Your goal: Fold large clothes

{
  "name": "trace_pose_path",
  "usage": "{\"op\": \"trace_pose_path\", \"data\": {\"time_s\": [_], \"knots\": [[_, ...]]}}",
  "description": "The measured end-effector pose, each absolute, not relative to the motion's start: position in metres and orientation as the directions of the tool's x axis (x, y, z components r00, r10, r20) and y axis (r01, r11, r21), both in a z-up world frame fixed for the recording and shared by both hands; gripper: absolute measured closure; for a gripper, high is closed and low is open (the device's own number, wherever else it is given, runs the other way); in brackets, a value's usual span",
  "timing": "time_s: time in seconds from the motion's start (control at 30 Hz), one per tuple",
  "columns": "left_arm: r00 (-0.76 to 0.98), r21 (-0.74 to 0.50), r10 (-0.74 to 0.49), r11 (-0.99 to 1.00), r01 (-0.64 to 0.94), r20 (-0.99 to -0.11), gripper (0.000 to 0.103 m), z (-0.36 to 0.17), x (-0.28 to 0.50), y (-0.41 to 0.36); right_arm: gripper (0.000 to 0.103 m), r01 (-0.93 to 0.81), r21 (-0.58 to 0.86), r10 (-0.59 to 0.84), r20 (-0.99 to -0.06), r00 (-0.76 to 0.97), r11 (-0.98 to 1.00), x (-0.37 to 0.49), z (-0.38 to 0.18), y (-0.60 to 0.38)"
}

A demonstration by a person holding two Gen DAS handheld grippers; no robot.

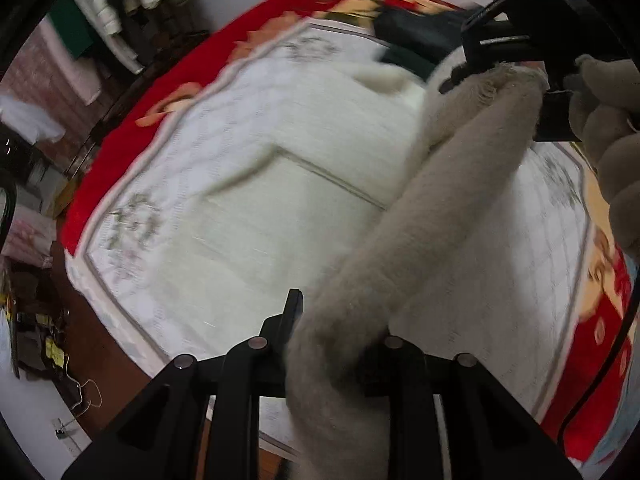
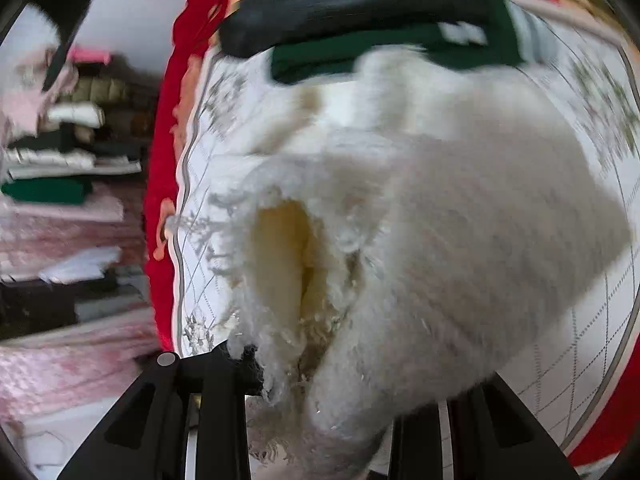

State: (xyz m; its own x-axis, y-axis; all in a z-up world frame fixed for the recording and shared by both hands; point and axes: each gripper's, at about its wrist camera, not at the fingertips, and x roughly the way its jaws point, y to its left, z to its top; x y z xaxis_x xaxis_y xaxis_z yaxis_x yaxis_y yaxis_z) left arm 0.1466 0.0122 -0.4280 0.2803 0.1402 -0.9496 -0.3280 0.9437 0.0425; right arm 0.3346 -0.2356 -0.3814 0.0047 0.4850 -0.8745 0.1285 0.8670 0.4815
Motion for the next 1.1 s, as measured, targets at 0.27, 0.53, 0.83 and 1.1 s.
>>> {"op": "trace_pose_path", "data": {"time_s": [0.27,0.53,0.83,1.1], "knots": [[0.217,-0.021,0.121,0.832,-0.555,-0.969,0.072,-0.484,0.148,0.177,0.057,0.017,0.322,0.322,-0.939,-0.119,0.947,0.384,-0.436,-0.045],[0.15,-0.001,0.166,0.669,-0.743,-0.975,0.014,-0.509,0.102,0.261,0.017,-0.032,0.591,0.585,-0.803,-0.116,0.806,0.384,-0.463,-0.024],[0.103,0.076,0.192,0.743,-0.665,-0.976,0.014,-0.56,0.149,0.227,0.014,0.252,0.488,0.483,-0.871,0.088,0.835,0.372,-0.506,-0.217],[0.057,0.164,0.252,0.767,-0.62,-0.966,0.011,-0.577,0.17,0.23,0.06,0.234,0.706,0.68,-0.708,0.192,0.669,0.382,-0.554,-0.207]]}}
